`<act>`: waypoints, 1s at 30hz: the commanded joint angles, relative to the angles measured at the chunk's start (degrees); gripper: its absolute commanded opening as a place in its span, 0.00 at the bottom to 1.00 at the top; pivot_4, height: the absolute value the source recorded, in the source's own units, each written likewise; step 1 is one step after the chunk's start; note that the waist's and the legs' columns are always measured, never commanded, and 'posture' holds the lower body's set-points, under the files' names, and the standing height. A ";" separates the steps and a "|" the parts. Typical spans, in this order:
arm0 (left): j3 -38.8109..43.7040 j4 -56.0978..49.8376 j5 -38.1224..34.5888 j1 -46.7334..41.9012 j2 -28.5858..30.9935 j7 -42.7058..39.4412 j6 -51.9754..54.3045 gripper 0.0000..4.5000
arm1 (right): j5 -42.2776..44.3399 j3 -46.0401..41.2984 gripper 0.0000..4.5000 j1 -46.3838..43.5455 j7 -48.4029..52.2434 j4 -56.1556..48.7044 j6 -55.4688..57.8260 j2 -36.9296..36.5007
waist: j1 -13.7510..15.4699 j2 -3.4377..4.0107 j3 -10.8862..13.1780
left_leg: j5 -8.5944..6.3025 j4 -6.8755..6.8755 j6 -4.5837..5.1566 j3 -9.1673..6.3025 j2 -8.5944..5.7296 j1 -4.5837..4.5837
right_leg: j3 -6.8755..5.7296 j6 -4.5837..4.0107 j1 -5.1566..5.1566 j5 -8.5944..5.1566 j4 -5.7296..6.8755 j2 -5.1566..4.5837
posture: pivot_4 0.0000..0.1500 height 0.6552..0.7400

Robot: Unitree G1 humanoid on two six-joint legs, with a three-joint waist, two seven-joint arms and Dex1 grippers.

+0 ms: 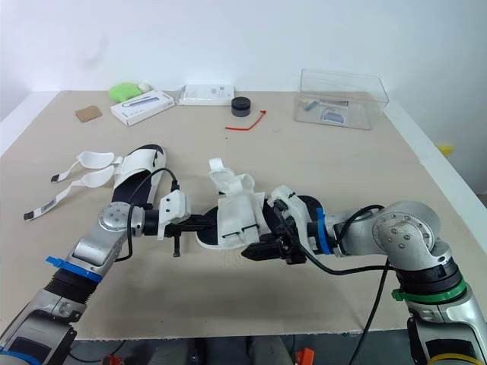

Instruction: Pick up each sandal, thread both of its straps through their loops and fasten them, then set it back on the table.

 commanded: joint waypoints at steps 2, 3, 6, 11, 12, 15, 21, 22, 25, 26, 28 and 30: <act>0.01 0.27 1.41 0.56 0.27 0.99 0.69 0.00 | 1.32 0.26 0.00 1.63 2.88 -3.83 3.11 -1.46 | 0.00 0.00 0.00 | 0.00 0.00 0.00 -0.01 0.00 0.00 | -0.01 0.00 0.00 0.00 0.00 -0.01 | 1.00 1.00; 0.00 0.19 1.39 0.61 0.24 1.04 0.76 0.00 | 1.28 0.44 0.00 2.07 3.06 -4.41 3.51 -1.59 | 0.00 0.00 0.00 | 0.00 0.00 0.00 -0.02 0.00 0.00 | -0.01 0.00 0.00 0.00 0.00 -0.02 | 1.00 1.00; -0.08 0.04 1.41 0.73 0.25 1.05 0.83 0.00 | 1.44 0.76 0.00 3.29 3.81 -6.18 4.72 -1.79 | 0.00 0.00 0.00 | 0.00 0.00 0.00 -0.02 0.00 0.00 | 0.00 0.00 0.00 0.00 0.00 -0.02 | 1.00 1.00; -0.21 -0.01 1.45 0.85 0.32 1.07 0.94 0.00 | 2.24 0.31 0.00 4.97 4.66 -8.03 6.57 -2.41 | 0.00 0.00 0.00 | 0.00 0.04 0.00 -0.02 0.00 0.01 | -0.01 0.01 0.01 0.02 0.01 0.01 | 1.00 1.00; -0.24 -0.03 1.48 0.94 0.33 1.08 0.94 0.00 | 2.36 0.24 0.00 5.45 5.00 -8.57 6.97 -2.92 | 0.00 0.00 0.00 | 0.00 0.04 0.00 -0.02 0.00 0.01 | 0.00 0.01 0.02 0.02 0.01 0.03 | 1.00 1.00; -0.32 -0.17 1.53 1.21 0.31 1.13 0.94 0.00 | 3.43 -0.41 0.00 6.60 6.10 -9.31 7.87 -4.29 | 0.01 0.00 0.00 | 0.00 0.05 0.00 -0.02 0.00 0.00 | -0.01 0.02 0.01 0.01 0.01 0.01 | 1.00 1.00; -0.44 0.14 1.50 1.00 0.08 1.14 1.09 0.00 | 2.86 -0.66 0.00 8.09 8.57 -10.55 7.67 -7.49 | 0.01 0.00 0.00 | 0.00 0.05 0.00 -0.01 0.00 0.01 | -0.01 0.03 0.02 0.02 0.00 0.02 | 1.00 1.00; -0.49 0.20 1.51 0.95 0.04 1.10 1.06 0.00 | 2.83 -0.73 0.00 8.16 8.57 -10.41 7.48 -7.49 | 0.01 0.00 0.00 | 0.00 0.06 0.00 -0.02 0.00 0.01 | -0.02 0.03 0.03 0.01 0.00 0.04 | 1.00 1.00; -0.68 0.38 1.60 0.76 -0.17 1.07 1.02 0.00 | 3.61 -0.86 0.00 8.16 8.91 -10.52 7.27 -7.45 | 0.01 0.00 0.00 | 0.00 0.06 0.00 -0.01 0.00 0.02 | -0.01 0.04 0.03 0.01 0.00 0.08 | 1.00 1.00; -0.71 0.37 1.59 0.74 -0.21 1.04 1.04 0.00 | 3.59 -0.89 0.00 8.22 8.94 -10.58 7.12 -7.45 | 0.01 0.00 0.00 | 0.00 0.06 0.00 -0.02 0.00 0.02 | -0.01 0.04 0.03 0.01 0.00 0.08 | 1.00 1.00; -0.72 0.34 1.61 0.75 -0.25 0.96 1.06 0.00 | 3.10 -1.14 0.00 8.40 8.75 -10.79 6.40 -7.41 | 0.01 0.00 0.00 | 0.00 0.06 0.00 -0.01 -0.02 0.01 | -0.01 0.04 0.03 0.01 0.00 0.08 | 1.00 1.00; -0.96 0.47 1.92 0.79 -0.17 0.79 0.69 0.00 | 2.76 -1.48 0.00 8.64 8.47 -10.77 5.85 -7.45 | 0.01 0.00 0.00 | 0.00 0.06 0.00 -0.01 -0.02 0.01 | -0.01 0.05 0.03 0.00 0.00 0.08 | 1.00 1.00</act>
